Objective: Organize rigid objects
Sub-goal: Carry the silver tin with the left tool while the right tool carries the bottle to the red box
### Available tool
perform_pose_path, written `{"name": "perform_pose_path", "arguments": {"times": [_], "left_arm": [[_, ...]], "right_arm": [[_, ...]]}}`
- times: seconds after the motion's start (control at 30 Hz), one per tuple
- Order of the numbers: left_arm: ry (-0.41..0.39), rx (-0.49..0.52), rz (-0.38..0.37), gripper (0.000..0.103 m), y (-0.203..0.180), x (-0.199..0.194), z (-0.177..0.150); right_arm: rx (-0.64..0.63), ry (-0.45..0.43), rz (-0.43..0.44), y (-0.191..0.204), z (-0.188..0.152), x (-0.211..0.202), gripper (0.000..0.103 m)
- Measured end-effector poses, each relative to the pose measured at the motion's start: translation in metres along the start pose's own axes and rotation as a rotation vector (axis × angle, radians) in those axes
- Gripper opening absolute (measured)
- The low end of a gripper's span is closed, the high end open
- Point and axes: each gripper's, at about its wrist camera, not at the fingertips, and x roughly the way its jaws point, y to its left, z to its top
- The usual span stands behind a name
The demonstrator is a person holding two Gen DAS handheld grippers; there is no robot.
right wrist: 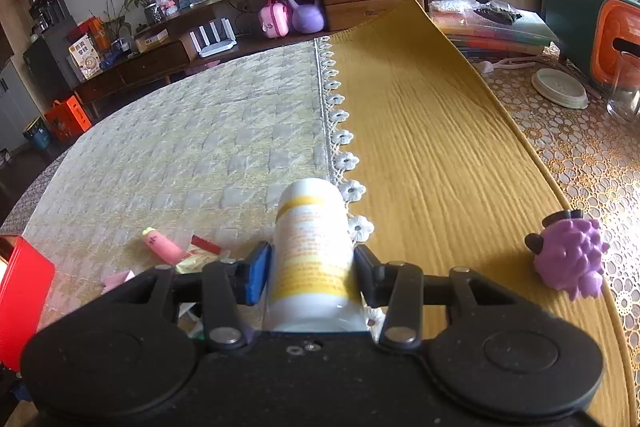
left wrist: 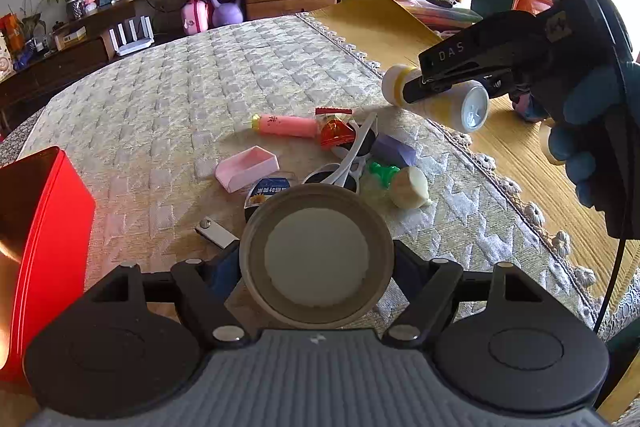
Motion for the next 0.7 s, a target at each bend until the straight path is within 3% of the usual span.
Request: {"name": "perform_pose_path", "arguments": {"times": [0.37, 0.7], "left_arm": [[-0.027, -0.022, -0.002, 0.077, 0.012, -0.035, 0.004], [-0.042, -0.076, 0.013, 0.077, 0.045, -0.085, 0.007]], "right_arm": [[-0.025, -0.034, 0.032, 0.027, -0.017, -0.053, 0.045], [-0.086, -0.068, 0.117, 0.084, -0.020, -0.101, 0.045]]}}
